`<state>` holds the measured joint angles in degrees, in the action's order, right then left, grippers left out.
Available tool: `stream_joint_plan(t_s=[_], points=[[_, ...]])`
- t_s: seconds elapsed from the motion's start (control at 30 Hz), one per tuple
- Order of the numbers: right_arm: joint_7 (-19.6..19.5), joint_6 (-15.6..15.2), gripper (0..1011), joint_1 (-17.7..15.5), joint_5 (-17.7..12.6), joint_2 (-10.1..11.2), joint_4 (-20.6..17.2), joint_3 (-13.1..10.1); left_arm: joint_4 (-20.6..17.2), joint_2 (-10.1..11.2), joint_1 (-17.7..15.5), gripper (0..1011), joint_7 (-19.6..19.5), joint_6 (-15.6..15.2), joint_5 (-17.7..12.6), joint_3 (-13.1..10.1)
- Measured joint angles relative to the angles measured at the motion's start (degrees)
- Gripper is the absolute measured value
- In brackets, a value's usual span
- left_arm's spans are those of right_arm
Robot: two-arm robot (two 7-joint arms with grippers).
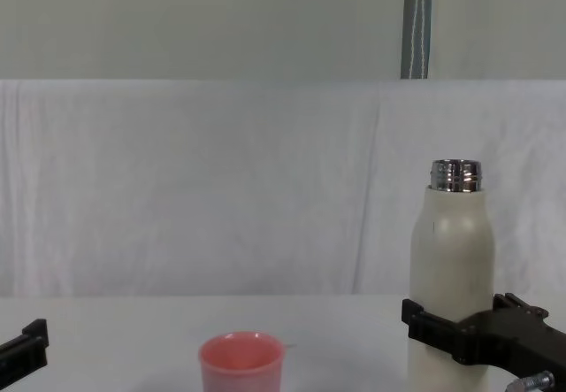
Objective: Grasp the thermos with one hand and pour water into the cup lid.
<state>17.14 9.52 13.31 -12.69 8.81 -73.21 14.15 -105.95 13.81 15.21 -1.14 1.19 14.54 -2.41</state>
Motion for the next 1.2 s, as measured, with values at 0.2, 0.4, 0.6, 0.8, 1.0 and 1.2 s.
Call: stream_joint_plan(t_s=[0.2, 0.4, 0.6, 0.8, 1.0, 1.2], points=[[0.0, 0.1, 1000, -0.1, 0.0, 0.0, 0.0, 0.0, 0.0, 0.0, 0.0, 1001, 0.0, 0.0, 0.0, 0.0], [-0.1, 0.1, 950, -0.2, 0.0, 0.0, -0.1, -0.1, 0.0, 0.0, 0.0, 1001, 0.0, 0.0, 0.0, 0.0], [-0.1, 0.1, 950, -0.2, 0.0, 0.1, -0.2, -0.1, 0.0, 0.0, 0.0, 1001, 0.0, 0.0, 0.0, 0.0], [-0.1, 0.1, 950, -0.2, 0.0, 0.1, -0.2, -0.1, 0.0, 0.0, 0.0, 1001, 0.0, 0.0, 0.0, 0.0], [0.0, 0.1, 950, -0.7, 0.0, 0.5, -1.4, -0.1, 0.0, 0.0, 0.0, 1001, 0.0, 0.0, 0.0, 0.0], [0.5, -0.5, 950, -0.8, -0.1, 1.4, -3.9, 0.0, 0.0, 0.0, 0.0, 1001, 0.0, 0.0, 0.0, 0.0]])
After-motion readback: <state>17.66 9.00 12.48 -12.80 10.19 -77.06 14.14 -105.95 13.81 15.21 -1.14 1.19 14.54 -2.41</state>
